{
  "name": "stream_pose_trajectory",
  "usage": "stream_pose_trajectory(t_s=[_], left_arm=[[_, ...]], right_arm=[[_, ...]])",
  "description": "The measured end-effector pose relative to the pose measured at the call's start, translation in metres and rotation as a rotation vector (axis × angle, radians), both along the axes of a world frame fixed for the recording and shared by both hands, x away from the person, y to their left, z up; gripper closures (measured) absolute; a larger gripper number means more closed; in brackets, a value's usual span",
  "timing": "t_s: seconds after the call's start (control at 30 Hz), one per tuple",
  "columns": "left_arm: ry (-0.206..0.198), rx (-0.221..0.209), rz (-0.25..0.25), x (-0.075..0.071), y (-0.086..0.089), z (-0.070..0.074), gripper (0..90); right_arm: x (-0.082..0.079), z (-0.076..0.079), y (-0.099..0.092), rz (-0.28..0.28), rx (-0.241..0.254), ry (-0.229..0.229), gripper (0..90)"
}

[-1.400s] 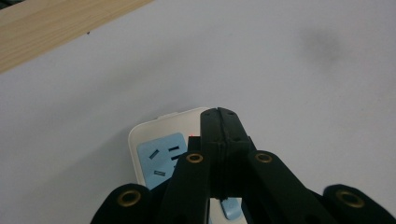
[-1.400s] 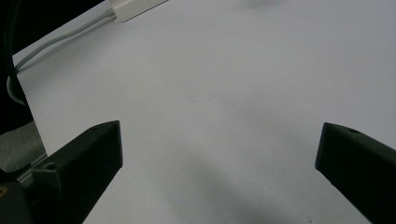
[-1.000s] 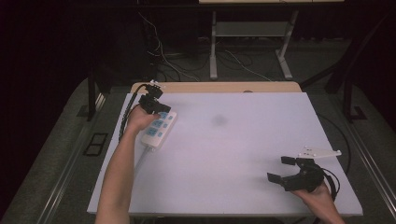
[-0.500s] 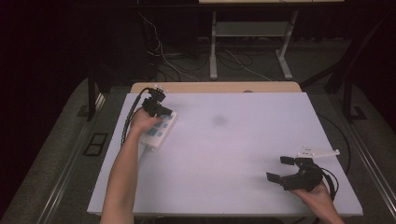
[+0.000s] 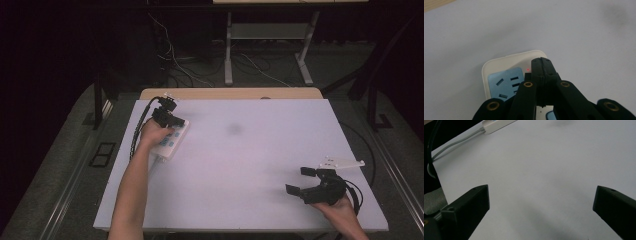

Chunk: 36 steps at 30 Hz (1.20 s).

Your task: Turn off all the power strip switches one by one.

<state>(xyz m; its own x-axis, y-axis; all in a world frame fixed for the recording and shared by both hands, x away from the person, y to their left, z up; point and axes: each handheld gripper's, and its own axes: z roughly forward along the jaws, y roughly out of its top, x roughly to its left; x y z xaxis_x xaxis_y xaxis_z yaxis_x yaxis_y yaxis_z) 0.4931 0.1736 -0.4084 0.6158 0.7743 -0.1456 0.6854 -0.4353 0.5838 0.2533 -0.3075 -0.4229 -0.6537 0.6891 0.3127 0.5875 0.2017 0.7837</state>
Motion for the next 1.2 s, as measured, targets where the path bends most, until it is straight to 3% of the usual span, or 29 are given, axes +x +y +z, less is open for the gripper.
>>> stream_pose_trajectory(t_s=[0.2,0.37,0.47,0.63,0.8,0.93,1.2], left_arm=[[-0.009,0.034,-0.005,-0.0004,-0.0046,0.0016,89.6],[0.001,0.030,0.013,-0.0007,-0.0043,0.0014,89.7],[-0.003,0.060,0.015,-0.0013,-0.0084,0.0019,89.9],[-0.001,0.037,0.025,-0.0016,-0.0060,0.0007,89.8],[-0.003,0.041,0.027,-0.0020,-0.0064,0.0009,89.8],[0.002,0.008,0.048,-0.0026,-0.0037,-0.0006,89.7],[0.012,0.009,0.071,-0.0026,-0.0049,0.0002,89.7]], right_arm=[[0.0002,-0.0001,0.0000,0.001,-0.001,0.000,0.5],[0.0000,-0.0002,0.0000,0.001,-0.003,0.001,0.5],[0.0000,-0.0003,0.0002,0.002,-0.004,0.001,0.5],[0.0001,-0.0001,0.0001,0.005,-0.006,0.000,0.5],[0.0000,0.0005,-0.0009,0.001,-0.005,-0.006,0.5],[0.0001,0.0004,-0.0004,0.002,-0.007,-0.004,0.5],[-0.0004,0.0012,-0.0014,-0.001,-0.003,-0.009,0.5]])
